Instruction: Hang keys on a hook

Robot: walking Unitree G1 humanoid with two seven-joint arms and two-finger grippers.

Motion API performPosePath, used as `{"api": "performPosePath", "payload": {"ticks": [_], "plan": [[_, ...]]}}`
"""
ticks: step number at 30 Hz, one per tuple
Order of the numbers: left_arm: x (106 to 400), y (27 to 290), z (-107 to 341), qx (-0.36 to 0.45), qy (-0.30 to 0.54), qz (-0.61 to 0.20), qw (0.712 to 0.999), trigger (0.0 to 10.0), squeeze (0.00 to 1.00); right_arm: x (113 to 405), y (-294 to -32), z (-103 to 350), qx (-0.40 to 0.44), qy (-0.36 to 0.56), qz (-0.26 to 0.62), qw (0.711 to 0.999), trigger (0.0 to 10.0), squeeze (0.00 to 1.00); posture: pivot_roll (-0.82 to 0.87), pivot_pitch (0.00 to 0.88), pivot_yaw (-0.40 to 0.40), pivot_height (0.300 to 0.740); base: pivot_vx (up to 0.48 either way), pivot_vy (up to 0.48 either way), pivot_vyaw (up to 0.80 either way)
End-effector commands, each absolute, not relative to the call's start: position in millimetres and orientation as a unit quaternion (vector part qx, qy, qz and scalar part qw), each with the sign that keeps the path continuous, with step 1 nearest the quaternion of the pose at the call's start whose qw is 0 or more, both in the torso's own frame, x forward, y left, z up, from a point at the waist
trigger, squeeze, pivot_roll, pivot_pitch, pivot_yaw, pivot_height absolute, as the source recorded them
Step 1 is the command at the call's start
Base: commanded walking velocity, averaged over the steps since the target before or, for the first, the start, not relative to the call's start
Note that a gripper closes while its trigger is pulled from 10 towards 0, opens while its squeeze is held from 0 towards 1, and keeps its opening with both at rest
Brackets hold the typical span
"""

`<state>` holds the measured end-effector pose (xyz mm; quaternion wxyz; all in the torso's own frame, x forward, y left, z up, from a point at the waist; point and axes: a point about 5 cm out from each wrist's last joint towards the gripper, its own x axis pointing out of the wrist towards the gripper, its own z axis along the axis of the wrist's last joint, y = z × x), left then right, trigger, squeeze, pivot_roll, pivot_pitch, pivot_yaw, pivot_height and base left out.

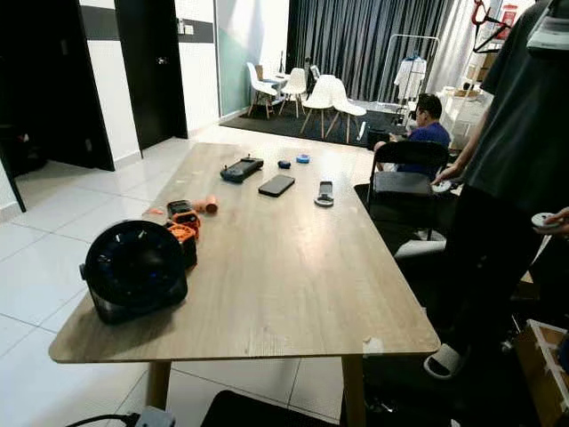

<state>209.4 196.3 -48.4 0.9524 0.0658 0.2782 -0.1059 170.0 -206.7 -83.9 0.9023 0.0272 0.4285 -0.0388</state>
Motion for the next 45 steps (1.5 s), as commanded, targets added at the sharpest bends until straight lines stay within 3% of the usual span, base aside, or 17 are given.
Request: {"api": "performPosePath", "payload": {"ticks": [1, 22, 45], "plan": [[204.3, 192.0, -53.0, 0.061, 0.290, -0.115, 0.948, 10.0, 0.00, 164.5, -209.1, -86.0, 0.034, 0.433, -0.054, 0.899, 10.0, 0.00, 0.09, 0.033, -0.059, 0.740, 0.000, 0.000, 0.00], [206.3, 196.9, -51.3, 0.016, 0.286, -0.081, 0.955, 10.0, 0.00, 148.0, -213.2, -92.1, 0.061, 0.446, -0.097, 0.888, 10.0, 0.00, 0.08, 0.038, -0.026, 0.740, 0.000, 0.000, 0.00], [207.1, 195.7, -50.8, 0.031, 0.286, -0.103, 0.952, 10.0, 0.00, 145.8, -211.9, -93.2, 0.065, 0.448, -0.103, 0.886, 10.0, 0.00, 0.08, 0.038, -0.011, 0.740, 0.000, 0.000, 0.00]]}}
